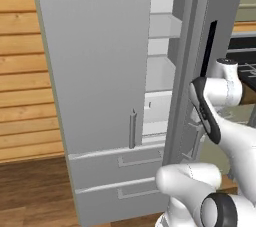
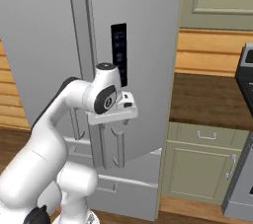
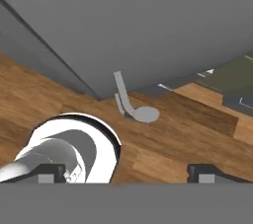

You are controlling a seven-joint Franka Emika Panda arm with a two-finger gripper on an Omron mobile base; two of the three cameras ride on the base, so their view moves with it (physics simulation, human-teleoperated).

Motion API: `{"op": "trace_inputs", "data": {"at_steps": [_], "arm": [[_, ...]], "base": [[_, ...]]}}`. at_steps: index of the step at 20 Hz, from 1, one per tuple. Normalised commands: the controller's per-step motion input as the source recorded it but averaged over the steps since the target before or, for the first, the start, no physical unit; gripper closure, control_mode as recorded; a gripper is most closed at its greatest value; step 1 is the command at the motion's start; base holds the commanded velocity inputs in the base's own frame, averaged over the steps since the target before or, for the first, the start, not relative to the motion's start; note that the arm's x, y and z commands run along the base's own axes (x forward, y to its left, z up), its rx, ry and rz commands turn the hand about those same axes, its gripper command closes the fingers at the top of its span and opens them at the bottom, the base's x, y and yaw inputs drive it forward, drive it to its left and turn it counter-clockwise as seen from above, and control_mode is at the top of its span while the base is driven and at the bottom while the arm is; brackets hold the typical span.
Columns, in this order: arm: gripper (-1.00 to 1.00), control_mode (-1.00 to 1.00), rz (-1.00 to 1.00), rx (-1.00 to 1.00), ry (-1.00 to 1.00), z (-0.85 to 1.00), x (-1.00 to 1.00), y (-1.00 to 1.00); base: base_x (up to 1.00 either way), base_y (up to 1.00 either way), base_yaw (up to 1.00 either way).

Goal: Take the strawberry from the fridge and place it on top of the pancake, located on the dining counter.

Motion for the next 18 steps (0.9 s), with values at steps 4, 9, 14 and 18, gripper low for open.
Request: {"op": "trace_inputs", "data": {"at_steps": [4,9,14,18], "arm": [[-1.00,-1.00,0.03,-0.05,-0.14,-0.01,-0.93,0.11],[-1.00,-1.00,0.00,-0.15,-0.17,0.32,-0.85,0.44],[-1.00,-1.00,0.00,-0.23,-0.09,0.47,-0.60,0.70],[-1.00,-1.00,-0.02,-0.24,-0.03,0.36,-0.31,0.83]], "base": [[0.00,0.00,0.00],[0.00,0.00,0.00],[0.00,0.00,0.00],[0.00,0.00,0.00]]}}
